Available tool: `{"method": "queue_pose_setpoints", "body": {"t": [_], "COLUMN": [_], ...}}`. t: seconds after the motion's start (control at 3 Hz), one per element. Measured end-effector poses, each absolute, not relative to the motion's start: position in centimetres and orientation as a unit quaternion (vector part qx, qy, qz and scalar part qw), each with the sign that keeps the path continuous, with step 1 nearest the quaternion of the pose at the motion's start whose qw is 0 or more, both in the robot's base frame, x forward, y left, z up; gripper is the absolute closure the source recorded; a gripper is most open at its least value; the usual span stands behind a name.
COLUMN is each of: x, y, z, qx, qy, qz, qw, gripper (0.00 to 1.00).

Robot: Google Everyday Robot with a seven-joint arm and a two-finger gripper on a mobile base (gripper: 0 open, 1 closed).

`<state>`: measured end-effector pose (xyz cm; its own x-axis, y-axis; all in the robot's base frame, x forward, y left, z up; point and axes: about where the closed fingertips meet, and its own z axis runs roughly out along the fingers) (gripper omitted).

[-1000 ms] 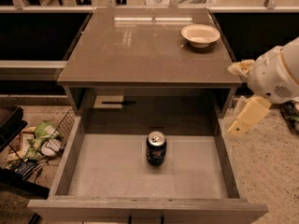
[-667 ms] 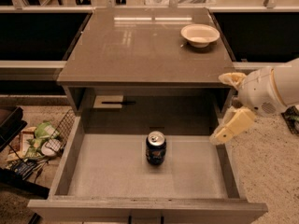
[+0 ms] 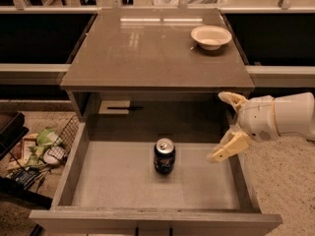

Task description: Pick pepsi can from top drawer and place on counter

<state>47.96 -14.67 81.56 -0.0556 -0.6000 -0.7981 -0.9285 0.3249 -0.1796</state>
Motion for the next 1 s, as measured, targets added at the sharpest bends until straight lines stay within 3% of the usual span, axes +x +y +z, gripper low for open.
{"method": "queue_pose_setpoints", "body": {"t": [0.33, 1.0], "x": [48.0, 49.0], "y": [-14.6, -7.8], "z": [81.5, 76.1], "qx": [-0.548, -0.525], "qy": [0.697, 0.666], "qz": [0.196, 0.284], "qw": [0.418, 0.449], "gripper": [0.0, 0.0]}}
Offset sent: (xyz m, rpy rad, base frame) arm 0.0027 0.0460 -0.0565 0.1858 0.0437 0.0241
